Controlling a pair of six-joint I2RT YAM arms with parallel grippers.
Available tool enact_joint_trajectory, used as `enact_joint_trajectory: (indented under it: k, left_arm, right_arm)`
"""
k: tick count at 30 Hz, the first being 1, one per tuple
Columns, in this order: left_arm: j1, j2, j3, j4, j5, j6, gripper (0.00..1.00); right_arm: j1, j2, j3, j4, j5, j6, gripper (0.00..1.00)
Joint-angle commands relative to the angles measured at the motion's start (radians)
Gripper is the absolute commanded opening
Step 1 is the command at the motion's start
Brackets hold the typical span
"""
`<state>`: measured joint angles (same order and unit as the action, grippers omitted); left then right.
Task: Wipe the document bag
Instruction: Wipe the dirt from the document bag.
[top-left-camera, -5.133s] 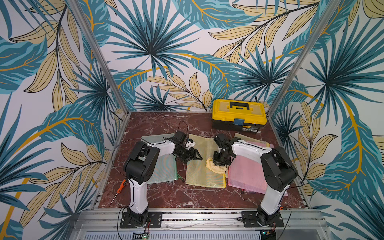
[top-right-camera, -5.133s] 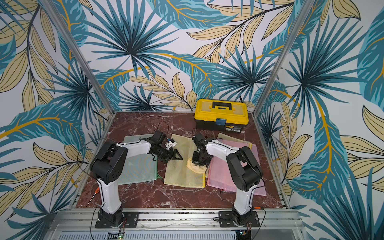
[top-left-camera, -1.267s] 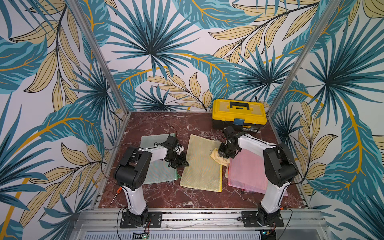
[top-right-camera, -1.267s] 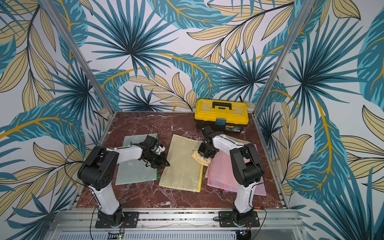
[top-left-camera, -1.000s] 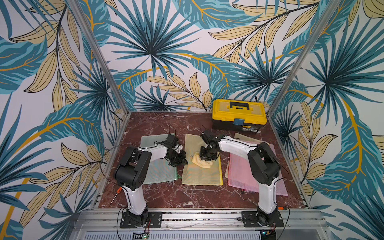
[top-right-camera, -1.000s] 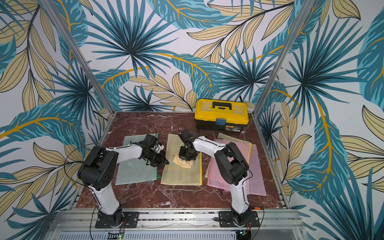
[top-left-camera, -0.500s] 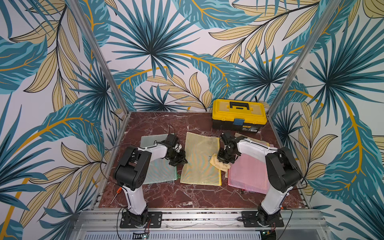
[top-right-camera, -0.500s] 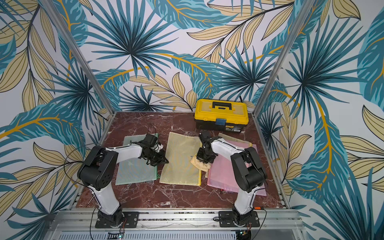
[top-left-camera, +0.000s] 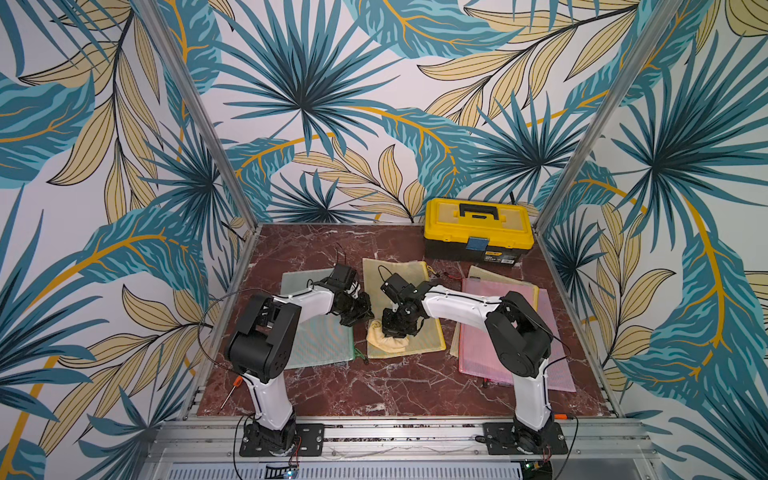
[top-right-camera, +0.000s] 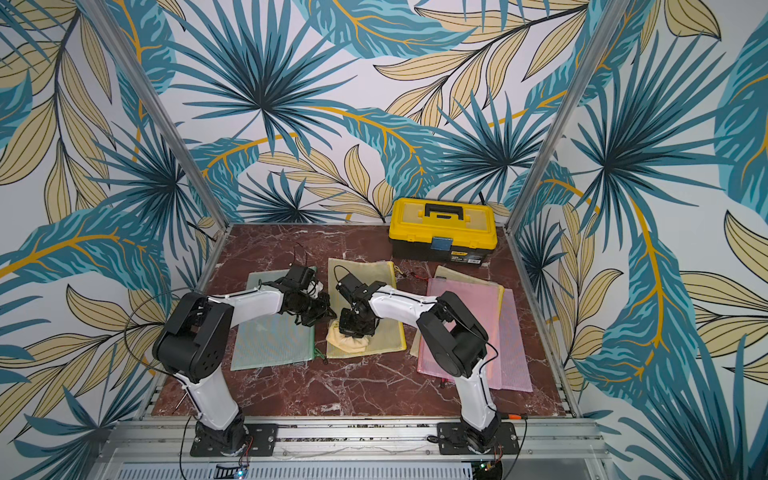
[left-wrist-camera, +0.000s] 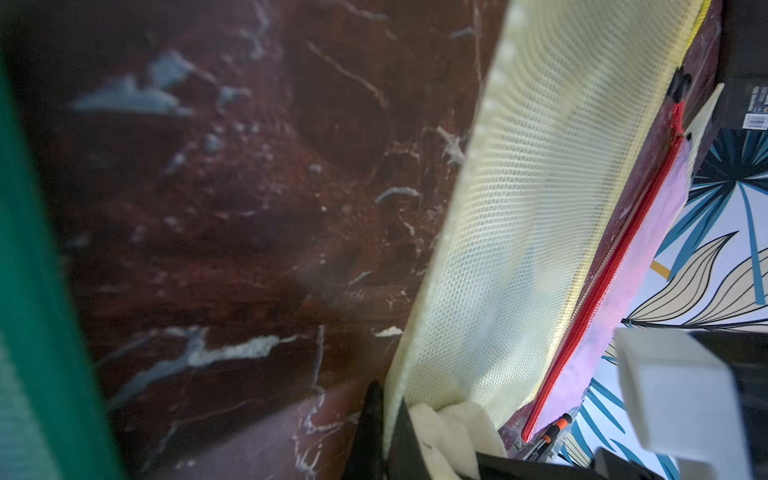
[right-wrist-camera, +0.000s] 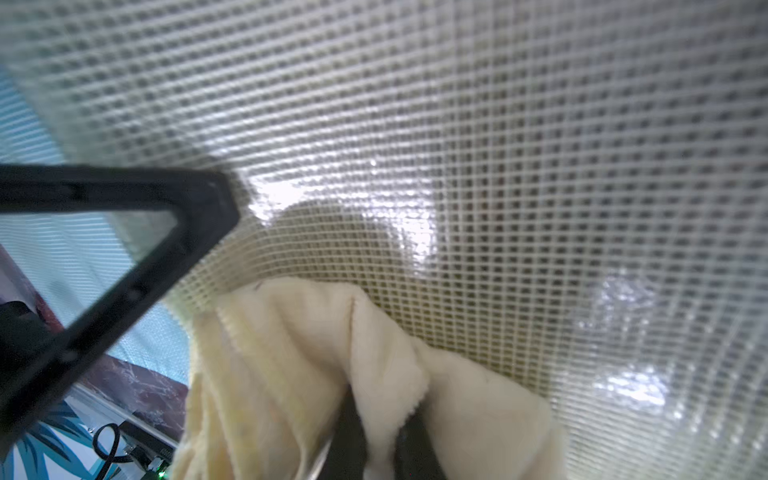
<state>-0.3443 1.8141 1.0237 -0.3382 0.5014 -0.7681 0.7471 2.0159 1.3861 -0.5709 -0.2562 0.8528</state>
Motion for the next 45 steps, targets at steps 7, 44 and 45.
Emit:
enact_joint_trajectory:
  k: [7,44,45]
  left_arm:
    - [0.018,-0.012,0.026,0.024,-0.008,0.027,0.0]
    - [0.045,0.021,0.012,0.025,0.02,0.053,0.0]
    - [0.045,0.019,0.009,0.024,0.02,0.053,0.0]
  right_arm:
    - [-0.284,-0.264,-0.336,-0.091,0.124,-0.072,0.0]
    - [0.05,-0.043,0.077,-0.108,0.025,0.046,0.0]
    - [0.083,-0.011,0.118,-0.087,-0.001,0.055,0.0]
